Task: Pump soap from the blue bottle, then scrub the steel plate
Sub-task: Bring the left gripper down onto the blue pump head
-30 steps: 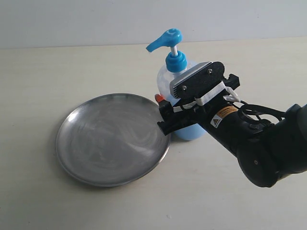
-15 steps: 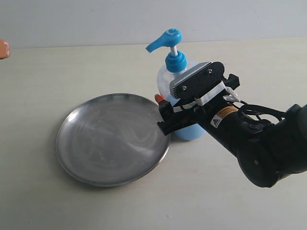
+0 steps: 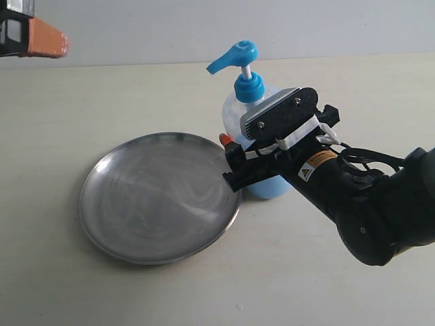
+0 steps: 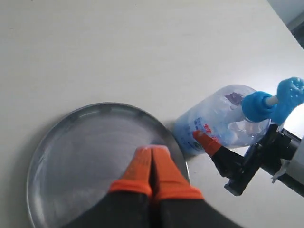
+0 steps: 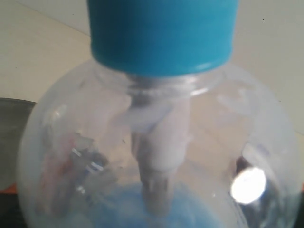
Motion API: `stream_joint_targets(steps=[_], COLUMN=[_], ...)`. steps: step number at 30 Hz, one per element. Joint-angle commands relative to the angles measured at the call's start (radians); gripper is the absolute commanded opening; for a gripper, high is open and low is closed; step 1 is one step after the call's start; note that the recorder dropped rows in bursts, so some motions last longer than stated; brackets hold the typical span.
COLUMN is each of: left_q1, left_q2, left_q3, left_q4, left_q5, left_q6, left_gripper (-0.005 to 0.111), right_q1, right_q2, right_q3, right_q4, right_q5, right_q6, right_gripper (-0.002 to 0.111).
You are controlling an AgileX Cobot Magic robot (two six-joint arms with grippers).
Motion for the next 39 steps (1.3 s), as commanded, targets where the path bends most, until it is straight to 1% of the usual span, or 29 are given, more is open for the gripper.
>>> stream_joint_targets(steps=[1,5,12,23,28,30,36,39], left_q1=[-0.067,-0.119,-0.187,-0.302,-0.346,-0.376,-0.425,-0.435], left_q2=[0.051,0.103,0.196,0.298,0.312,0.318,0.337,0.359], left_q3=[-0.073,-0.149,-0.289,-0.454,-0.473,-0.473,-0.473,-0.481], left_q4=[-0.003,0.003,0.008,0.030,0.056,0.079,0.104,0.107], left_q5=[0.027,0.060,0.132,0.192,0.202,0.199,0.164,0.145], left_q6=[0.015,0.015,0.013,-0.010,-0.018,-0.018,-0.035,-0.039], left_gripper=[0.000,0.000,0.000,0.000,0.000,0.000,0.000,0.000], right_q1=[0.001,0.001,0.001,0.001,0.001,0.001,0.001,0.001], right_q2=[0.008,0.008,0.008,0.008,0.008,0.008,0.008,0.008], right_q3=[0.009,0.009,0.009,0.009,0.009,0.009,0.009,0.009], right_q4=[-0.020,-0.020,-0.020,-0.020,-0.020,-0.020,-0.020,-0.020], right_q5=[0.028,0.028,0.028,0.028,0.028,0.028,0.028,0.028], right_q6=[-0.013,-0.038,-0.038,-0.038,-0.047,-0.049,-0.049,-0.049], right_gripper=[0.000,0.000,0.000,0.000,0.000,0.000,0.000,0.000])
